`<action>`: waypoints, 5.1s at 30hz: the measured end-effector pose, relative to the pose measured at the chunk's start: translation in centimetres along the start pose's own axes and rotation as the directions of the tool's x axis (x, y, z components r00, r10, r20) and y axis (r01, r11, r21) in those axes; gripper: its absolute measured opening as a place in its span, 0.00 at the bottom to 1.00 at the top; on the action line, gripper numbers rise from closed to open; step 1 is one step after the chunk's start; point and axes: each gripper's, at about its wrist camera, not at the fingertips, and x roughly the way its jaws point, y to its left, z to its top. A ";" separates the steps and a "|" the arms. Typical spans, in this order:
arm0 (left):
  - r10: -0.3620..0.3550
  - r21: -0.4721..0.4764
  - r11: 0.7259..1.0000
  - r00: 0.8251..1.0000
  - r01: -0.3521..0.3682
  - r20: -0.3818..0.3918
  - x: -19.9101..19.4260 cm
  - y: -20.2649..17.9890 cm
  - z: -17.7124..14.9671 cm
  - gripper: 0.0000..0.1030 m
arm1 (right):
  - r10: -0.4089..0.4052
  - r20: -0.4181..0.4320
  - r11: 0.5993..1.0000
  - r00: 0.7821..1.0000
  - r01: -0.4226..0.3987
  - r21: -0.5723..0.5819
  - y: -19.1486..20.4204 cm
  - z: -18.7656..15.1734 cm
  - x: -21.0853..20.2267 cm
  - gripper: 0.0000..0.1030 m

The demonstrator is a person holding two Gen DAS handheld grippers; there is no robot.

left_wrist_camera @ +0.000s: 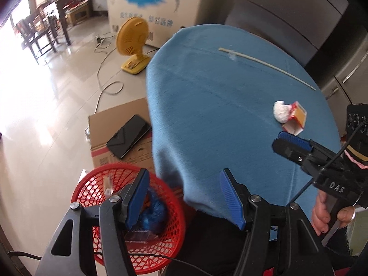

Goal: Collect trash
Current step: 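Move both tools back from the basket to the table, then grasp the white tissue with left tool while right tool grasps the orange-white box, then carry the tissue and orange-white box over the red basket with both tools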

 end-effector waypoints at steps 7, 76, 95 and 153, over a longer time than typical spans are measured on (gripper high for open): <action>-0.029 0.072 0.997 0.999 0.027 0.028 -0.3 -3.3 1.3 0.63 | -0.040 0.029 0.998 0.999 0.039 0.040 -2.0 -0.6 -2.0 0.57; -0.177 0.482 0.848 0.974 0.223 -0.140 16.6 -21.9 11.0 0.34 | -0.287 0.152 0.879 0.946 0.197 0.435 -17.3 -3.4 -13.5 0.64; -0.216 0.378 0.898 0.974 0.225 -0.065 11.0 -15.4 9.4 0.26 | -0.498 0.009 0.837 0.867 0.478 0.269 -15.5 0.0 -6.2 0.64; 0.335 -0.320 0.897 0.942 -0.307 0.036 -4.2 10.4 -7.8 0.26 | 0.112 -0.020 0.977 0.993 -0.114 -0.182 9.5 -0.3 4.4 0.47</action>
